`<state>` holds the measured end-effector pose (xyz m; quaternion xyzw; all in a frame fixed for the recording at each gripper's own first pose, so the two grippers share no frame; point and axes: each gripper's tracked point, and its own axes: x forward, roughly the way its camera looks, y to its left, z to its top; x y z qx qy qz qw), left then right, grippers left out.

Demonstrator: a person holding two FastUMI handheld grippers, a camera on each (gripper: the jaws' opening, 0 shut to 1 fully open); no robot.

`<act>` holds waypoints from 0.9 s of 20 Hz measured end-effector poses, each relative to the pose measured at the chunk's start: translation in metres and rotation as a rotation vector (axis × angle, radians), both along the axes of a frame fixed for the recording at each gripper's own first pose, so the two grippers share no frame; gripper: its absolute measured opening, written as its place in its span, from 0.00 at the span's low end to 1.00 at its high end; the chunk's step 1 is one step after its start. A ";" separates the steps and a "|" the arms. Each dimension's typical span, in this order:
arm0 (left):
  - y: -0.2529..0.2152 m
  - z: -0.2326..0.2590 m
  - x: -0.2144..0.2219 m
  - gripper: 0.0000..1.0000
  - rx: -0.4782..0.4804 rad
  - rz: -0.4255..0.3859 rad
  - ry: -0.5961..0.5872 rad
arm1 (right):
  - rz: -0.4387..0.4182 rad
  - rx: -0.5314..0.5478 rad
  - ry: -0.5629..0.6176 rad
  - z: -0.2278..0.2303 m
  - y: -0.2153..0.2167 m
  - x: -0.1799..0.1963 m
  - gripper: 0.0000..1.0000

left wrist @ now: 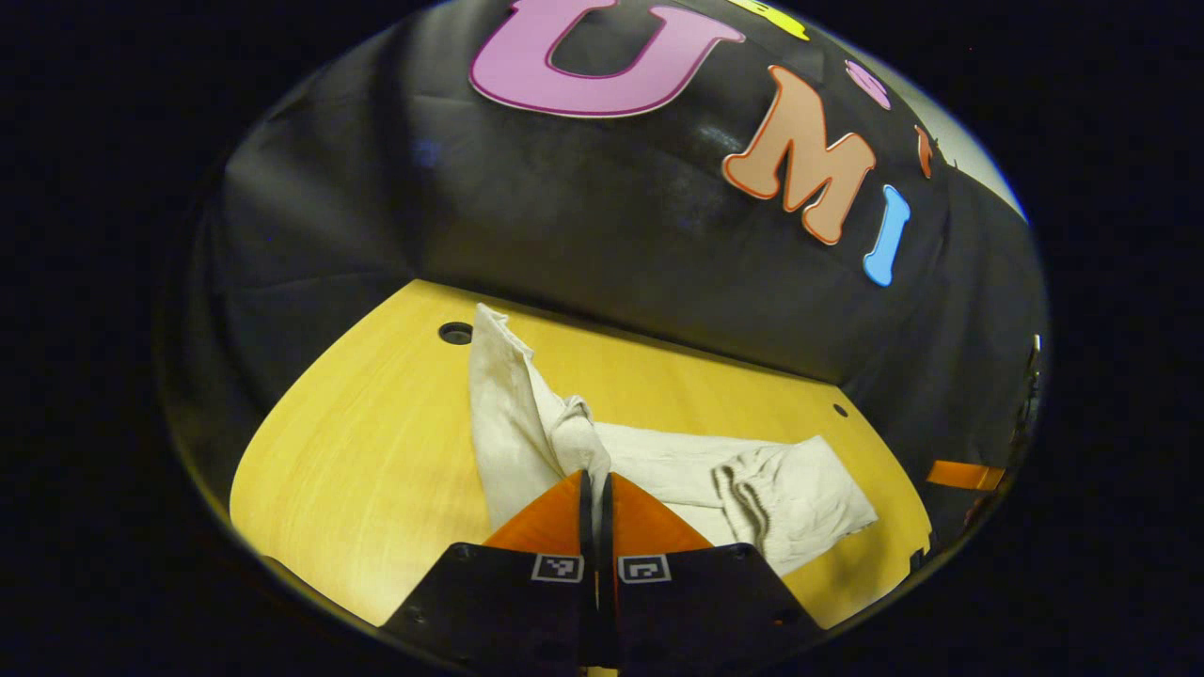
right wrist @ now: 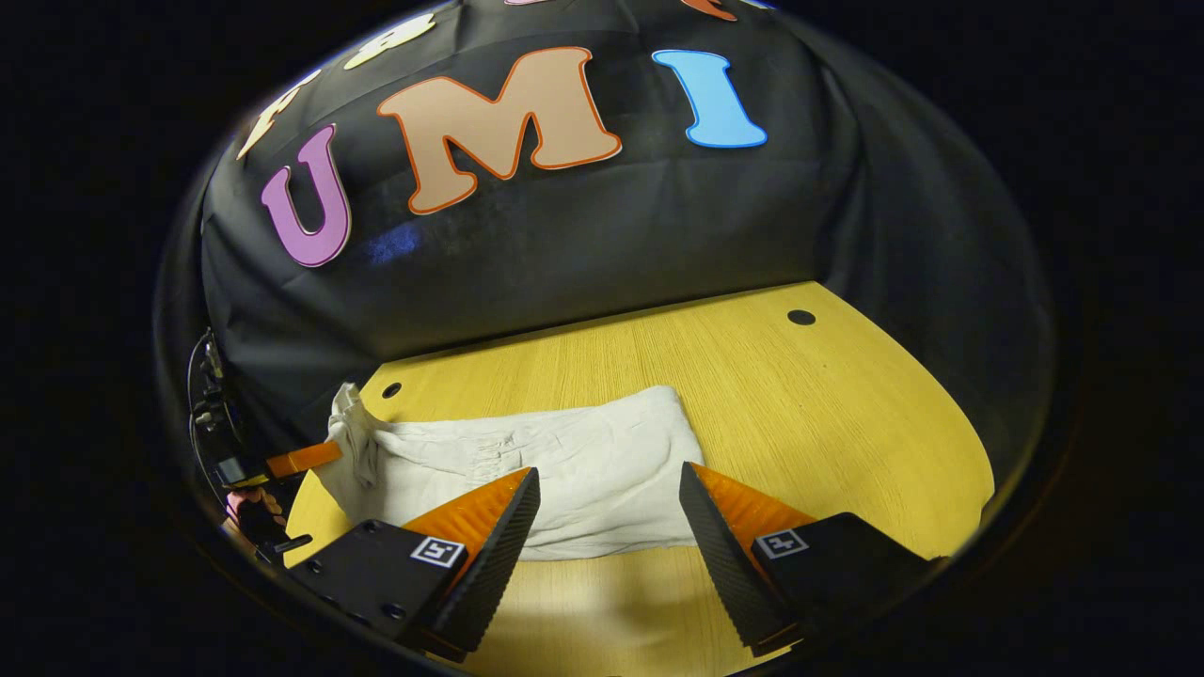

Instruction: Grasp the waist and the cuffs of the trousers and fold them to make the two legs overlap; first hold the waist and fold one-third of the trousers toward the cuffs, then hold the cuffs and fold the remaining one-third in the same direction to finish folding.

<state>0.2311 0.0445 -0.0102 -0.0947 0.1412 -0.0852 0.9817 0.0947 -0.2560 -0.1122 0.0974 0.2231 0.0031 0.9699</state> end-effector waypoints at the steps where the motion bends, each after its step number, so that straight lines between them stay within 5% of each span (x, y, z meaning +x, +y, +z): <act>1: -0.012 0.005 0.001 0.00 -0.003 -0.014 -0.008 | 0.008 0.004 -0.002 0.001 -0.002 0.001 0.96; 18: -0.221 0.068 0.019 0.00 -0.057 -0.146 -0.077 | 0.010 0.025 0.002 0.005 -0.118 0.011 0.96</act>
